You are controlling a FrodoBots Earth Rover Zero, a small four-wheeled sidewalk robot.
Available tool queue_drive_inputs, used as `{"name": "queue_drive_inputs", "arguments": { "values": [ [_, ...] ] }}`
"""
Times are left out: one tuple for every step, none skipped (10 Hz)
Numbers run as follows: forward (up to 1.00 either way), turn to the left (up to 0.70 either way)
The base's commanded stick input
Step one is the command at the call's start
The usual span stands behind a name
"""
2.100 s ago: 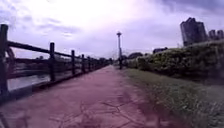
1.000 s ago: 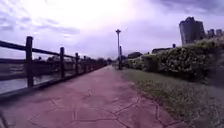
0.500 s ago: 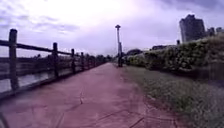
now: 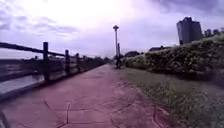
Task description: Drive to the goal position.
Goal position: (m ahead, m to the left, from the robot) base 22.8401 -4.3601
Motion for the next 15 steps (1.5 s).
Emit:
{"name": "queue_drive_inputs", "arguments": {
  "values": [
    [1.00,0.10],
    [1.00,0.00],
    [1.00,0.00],
    [1.00,0.00],
    [1.00,0.00],
    [1.00,0.00],
    [1.00,0.00],
    [1.00,0.00],
    [1.00,0.00],
    [1.00,0.00],
    [1.00,0.00],
    [1.00,0.00],
    [1.00,0.00],
    [1.00,0.00],
    [1.00,0.00]
  ]
}}
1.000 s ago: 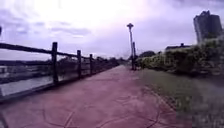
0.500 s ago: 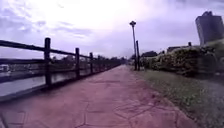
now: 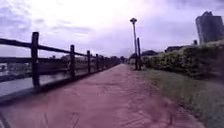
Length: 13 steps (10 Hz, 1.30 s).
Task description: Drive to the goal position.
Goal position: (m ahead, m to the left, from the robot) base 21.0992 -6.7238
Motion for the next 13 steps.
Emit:
{"name": "queue_drive_inputs", "arguments": {
  "values": [
    [1.00,0.00],
    [1.00,0.00],
    [1.00,0.00],
    [1.00,0.00],
    [1.00,0.00],
    [1.00,0.00],
    [1.00,0.00],
    [1.00,0.00],
    [1.00,0.00],
    [1.00,0.00],
    [1.00,0.00],
    [1.00,0.00],
    [1.00,0.00]
  ]
}}
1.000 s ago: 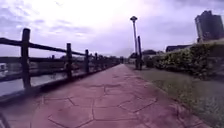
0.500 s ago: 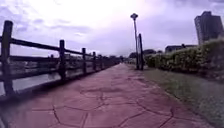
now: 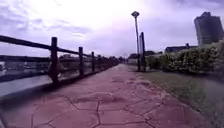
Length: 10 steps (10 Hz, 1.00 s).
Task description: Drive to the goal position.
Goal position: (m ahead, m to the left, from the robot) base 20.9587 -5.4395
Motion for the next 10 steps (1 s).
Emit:
{"name": "queue_drive_inputs", "arguments": {
  "values": [
    [1.00,0.00],
    [1.00,0.00],
    [1.00,0.00],
    [1.00,0.00],
    [1.00,0.00],
    [1.00,0.00],
    [1.00,0.00],
    [1.00,0.00],
    [1.00,0.00],
    [1.00,0.00]
  ]
}}
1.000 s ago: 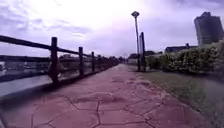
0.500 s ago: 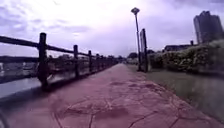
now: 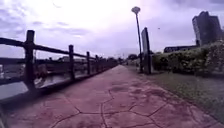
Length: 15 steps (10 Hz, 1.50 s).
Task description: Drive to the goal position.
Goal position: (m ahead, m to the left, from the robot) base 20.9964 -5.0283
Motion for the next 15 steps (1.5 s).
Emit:
{"name": "queue_drive_inputs", "arguments": {
  "values": [
    [1.00,0.00],
    [1.00,0.00],
    [1.00,0.00],
    [1.00,0.00],
    [1.00,0.00],
    [1.00,0.00],
    [1.00,0.00],
    [1.00,0.00],
    [1.00,0.00],
    [1.00,0.00],
    [1.00,0.00],
    [1.00,0.00],
    [1.00,0.00],
    [1.00,0.00],
    [1.00,0.00]
  ]
}}
